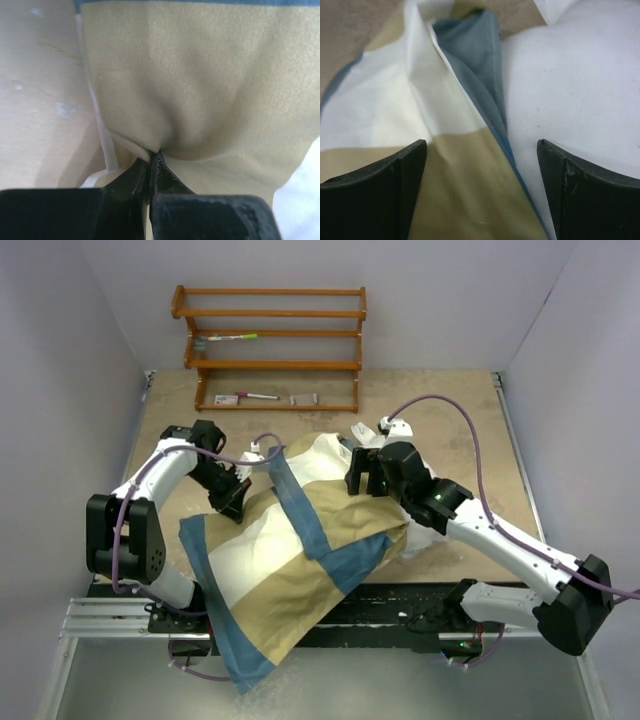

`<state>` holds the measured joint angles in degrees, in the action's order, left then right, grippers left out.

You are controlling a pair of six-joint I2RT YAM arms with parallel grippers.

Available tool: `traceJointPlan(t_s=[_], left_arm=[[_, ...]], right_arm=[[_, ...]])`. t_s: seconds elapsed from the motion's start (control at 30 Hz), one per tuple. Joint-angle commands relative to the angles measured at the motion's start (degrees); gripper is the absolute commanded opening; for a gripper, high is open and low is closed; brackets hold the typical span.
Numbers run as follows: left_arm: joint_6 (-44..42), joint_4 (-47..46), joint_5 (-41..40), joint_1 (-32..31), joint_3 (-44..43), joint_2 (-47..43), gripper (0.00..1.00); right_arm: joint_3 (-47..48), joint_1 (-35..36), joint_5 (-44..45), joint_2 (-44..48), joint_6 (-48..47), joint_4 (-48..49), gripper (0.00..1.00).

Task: Remove the pillowcase from the pillow
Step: Remove the pillow from the pillowcase.

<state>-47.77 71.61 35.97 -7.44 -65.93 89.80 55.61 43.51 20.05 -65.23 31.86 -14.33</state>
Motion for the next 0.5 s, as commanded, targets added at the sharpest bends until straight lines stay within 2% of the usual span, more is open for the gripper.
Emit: traceJointPlan(t_s=[0.0, 0.2, 0.3, 0.37, 0.4, 0.47], left_arm=[[8.67, -18.77, -7.21, 0.21, -3.59, -1.47, 0.0], [17.88, -34.37, -14.95, 0.41, -21.94, 4.7, 0.0], [21.06, -37.22, -16.3, 0.41, -31.47, 8.99, 0.0], [22.66, -34.51, -15.88, 0.41, -37.63, 11.62, 0.01], [23.26, -32.15, -14.97, 0.58, -39.95, 12.82, 0.17], [25.22, -29.46, -12.52, 2.0, -41.0, 12.21, 0.6]], right_arm=[[-2.23, -5.1, -9.39, 0.0, 1.27, 4.91, 0.91], [-3.88, -7.08, -12.25, -2.78, 5.17, 7.63, 0.87], [-5.31, -7.1, -12.23, -1.84, 7.7, 8.84, 0.86], [-5.92, -7.16, -11.15, -0.98, 8.43, 9.26, 0.87], [-5.91, -7.43, -10.26, -0.53, 8.48, 8.78, 0.88], [-6.06, -8.53, -9.26, 0.29, 8.68, 7.43, 0.91]])
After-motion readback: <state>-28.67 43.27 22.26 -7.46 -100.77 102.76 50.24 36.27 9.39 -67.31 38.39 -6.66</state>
